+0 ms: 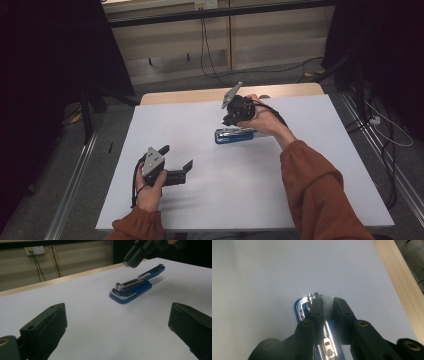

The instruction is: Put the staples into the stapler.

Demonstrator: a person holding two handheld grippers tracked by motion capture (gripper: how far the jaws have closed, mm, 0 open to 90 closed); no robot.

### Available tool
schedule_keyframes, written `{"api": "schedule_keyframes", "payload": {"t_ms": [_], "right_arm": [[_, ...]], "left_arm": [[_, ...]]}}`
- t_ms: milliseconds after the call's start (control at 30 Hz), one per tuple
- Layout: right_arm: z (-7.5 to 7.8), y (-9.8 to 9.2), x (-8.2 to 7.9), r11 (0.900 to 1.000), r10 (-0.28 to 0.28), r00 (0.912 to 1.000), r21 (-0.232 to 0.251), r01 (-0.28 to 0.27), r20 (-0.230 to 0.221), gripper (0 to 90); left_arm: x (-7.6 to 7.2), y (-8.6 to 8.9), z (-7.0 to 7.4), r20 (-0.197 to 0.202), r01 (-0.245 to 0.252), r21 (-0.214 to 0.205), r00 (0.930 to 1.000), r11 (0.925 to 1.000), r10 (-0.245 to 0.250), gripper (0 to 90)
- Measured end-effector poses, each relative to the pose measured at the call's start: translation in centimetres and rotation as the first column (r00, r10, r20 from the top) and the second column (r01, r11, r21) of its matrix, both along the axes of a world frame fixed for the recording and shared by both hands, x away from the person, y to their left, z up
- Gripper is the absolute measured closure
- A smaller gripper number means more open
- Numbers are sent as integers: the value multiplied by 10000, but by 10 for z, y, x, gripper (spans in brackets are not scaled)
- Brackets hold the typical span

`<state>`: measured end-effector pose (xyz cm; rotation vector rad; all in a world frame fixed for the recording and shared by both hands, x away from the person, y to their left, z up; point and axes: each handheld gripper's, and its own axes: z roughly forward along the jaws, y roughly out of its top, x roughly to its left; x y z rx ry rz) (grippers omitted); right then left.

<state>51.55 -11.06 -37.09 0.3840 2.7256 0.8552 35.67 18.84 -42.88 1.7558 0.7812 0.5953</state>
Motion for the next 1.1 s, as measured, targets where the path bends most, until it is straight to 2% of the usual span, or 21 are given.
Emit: {"api": "schedule_keyframes", "payload": {"t_ms": [267,500,700,967,1100], "right_arm": [[-6,5,6,9998,31,9999,-204,-34,-132,791],[-14,12,9,9983,272,9994,-512,-282,-201,791],[-17,17,9,9967,579,9978,-553,-595,-309,791],[-21,15,10,9935,706,9959,-851,-754,-573,791],[-22,11,13,9935,707,9950,-837,-766,-706,791]], "left_arm": [[0,-1,0,15,14,-35,10000,10000,-13,21],[0,0,0,-2,29,13,10000,10000,-29,21],[0,0,0,6,25,2,10000,10000,-25,21],[0,-1,0,38,70,73,10000,9999,-70,21],[0,-1,-1,25,67,49,10000,10000,-67,21]]}}
